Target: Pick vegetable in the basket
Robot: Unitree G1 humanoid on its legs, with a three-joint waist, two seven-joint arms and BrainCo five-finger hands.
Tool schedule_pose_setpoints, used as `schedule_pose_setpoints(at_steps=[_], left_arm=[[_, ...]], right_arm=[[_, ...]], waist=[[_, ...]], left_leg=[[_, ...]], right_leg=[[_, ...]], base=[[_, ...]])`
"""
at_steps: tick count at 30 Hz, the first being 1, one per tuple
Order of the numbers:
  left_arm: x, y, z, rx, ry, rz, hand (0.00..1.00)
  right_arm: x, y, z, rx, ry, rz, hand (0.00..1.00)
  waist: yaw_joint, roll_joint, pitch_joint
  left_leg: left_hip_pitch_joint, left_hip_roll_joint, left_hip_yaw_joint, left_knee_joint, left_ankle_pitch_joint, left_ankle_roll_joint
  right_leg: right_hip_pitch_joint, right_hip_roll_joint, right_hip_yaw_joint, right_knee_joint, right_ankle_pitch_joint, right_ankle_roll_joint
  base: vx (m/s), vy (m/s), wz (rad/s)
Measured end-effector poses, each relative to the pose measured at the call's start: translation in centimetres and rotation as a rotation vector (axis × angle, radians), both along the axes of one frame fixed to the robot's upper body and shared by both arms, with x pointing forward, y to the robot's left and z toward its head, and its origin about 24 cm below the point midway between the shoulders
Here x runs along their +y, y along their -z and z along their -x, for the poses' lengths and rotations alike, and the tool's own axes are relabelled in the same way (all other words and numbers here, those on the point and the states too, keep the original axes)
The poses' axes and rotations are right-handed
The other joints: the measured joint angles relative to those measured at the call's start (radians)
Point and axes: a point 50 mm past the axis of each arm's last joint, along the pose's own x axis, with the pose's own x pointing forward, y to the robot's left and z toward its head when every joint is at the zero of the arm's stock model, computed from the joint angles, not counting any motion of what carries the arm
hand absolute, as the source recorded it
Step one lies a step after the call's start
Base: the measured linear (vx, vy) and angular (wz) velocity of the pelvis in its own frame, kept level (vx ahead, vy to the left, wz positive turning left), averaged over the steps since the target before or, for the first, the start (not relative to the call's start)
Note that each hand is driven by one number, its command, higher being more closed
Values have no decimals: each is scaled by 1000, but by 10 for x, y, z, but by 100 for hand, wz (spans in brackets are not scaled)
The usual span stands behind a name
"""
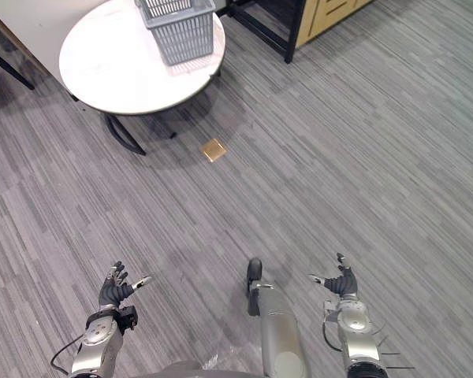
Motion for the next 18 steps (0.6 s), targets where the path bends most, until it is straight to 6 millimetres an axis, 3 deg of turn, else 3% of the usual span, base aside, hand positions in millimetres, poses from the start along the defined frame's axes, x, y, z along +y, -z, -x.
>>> schedule_pose_setpoints(at_steps=[1, 3, 4, 6, 7, 8, 9, 10, 11, 12, 13, 14, 15, 16, 17, 18], left_arm=[[-3, 1, 1, 3, -3, 11, 0], [-7, 4, 5, 10, -6, 24, 0], [-7, 5, 8, 19, -4, 24, 0], [-6, 7, 17, 37, -13, 23, 0], [-6, 9, 22, 49, -18, 23, 0], [-7, 9, 24, 51, -22, 26, 0], [-8, 10, 25, 53, -26, 30, 0], [-7, 10, 26, 57, -27, 27, 0], [-5, 10, 27, 58, -30, 21, 0], [-6, 10, 29, 59, -29, 24, 0], [-7, 11, 29, 63, -26, 25, 0], [-7, 11, 28, 64, -22, 25, 0], [-7, 11, 28, 64, -22, 23, 0], [-5, 10, 28, 64, -22, 15, 0], [-3, 10, 29, 65, -24, 11, 0], [0, 10, 30, 69, -27, 0, 0]], right_arm=[[0, -3, 1, -18, 2, -1, 0], [0, -7, 0, -33, 3, 4, 0], [0, -8, -2, -37, -2, 5, 0], [2, -9, -5, -42, -8, 6, 0], [3, -8, -4, -33, -17, 10, 0], [2, -8, -3, -29, -17, 15, 0], [-1, -8, -3, -25, -4, 27, 0], [0, -6, -2, -21, 1, 26, 0], [3, -3, 2, -6, -4, 21, 0], [5, -2, 2, -5, 1, 12, 0], [7, -1, 3, -3, 4, 6, 0], [10, 1, 4, 4, 0, 5, 0], [11, 1, 4, 8, -10, 11, 0], [16, -2, -1, -4, -38, 23, 0], [19, -3, -5, -11, -59, 29, 0], [29, -8, -14, -32, -108, 36, 0]], waist=[[14, -6, 2], [38, -17, 4], [49, -19, 3], [69, -31, 9], [71, -40, 7], [72, -35, 3], [78, -24, -10], [87, -33, -17], [95, -72, -47], [93, -91, -62], [89, -108, -66], [88, -140, -79], [87, -151, -86], [88, -150, -85], [87, -147, -83], [89, -133, -79]], left_leg=[[-73, 31, 62, -3, -33, 43], [-175, 37, 130, -127, -67, 59], [-217, 24, 151, -281, -73, 69], [-237, -14, 142, -590, -57, 48], [-222, -43, 127, -827, -20, 1], [-211, -56, 124, -951, 1, -30], [-215, -61, 124, -1046, 19, -11], [-212, -71, 123, -1038, 77, 22], [-215, -108, 141, -985, 132, 74], [-217, -129, 137, -946, 152, 107], [-214, -147, 141, -911, 134, 131], [-193, -185, 153, -860, 66, 147], [-172, -205, 160, -843, 30, 160], [-105, -229, 162, -830, -29, 179], [-68, -235, 161, -832, -53, 181], [13, -239, 157, -855, -84, 182]], right_leg=[[83, 5, 6, -62, -7, 12], [170, 4, 28, -124, -21, 30], [207, 0, 51, -149, -35, 37], [256, -14, 87, -163, -69, 57], [285, -27, 105, -165, -100, 81], [309, -31, 119, -166, -121, 104], [348, -40, 132, -175, -155, 155], [365, -62, 137, -173, -175, 172], [360, -119, 153, -127, -212, 220], [338, -159, 151, -41, -237, 261], [315, -190, 152, 46, -247, 278], [235, -250, 152, 274, -224, 289], [185, -283, 152, 415, -167, 284], [93, -342, 152, 668, -71, 255], [59, -355, 146, 748, -78, 240], [-1, -360, 133, 855, -107, 192]], base=[[502, -113, 5], [566, -87, -18], [452, 25, -53], [492, 85, -54], [555, 162, -39], [702, 247, -49], [614, 255, -44], [629, 308, -55], [638, 329, -34], [653, 319, -22], [686, 324, 6], [720, 315, 13], [858, 366, 24], [712, 277, 16], [661, 230, 2], [606, 186, 0]])
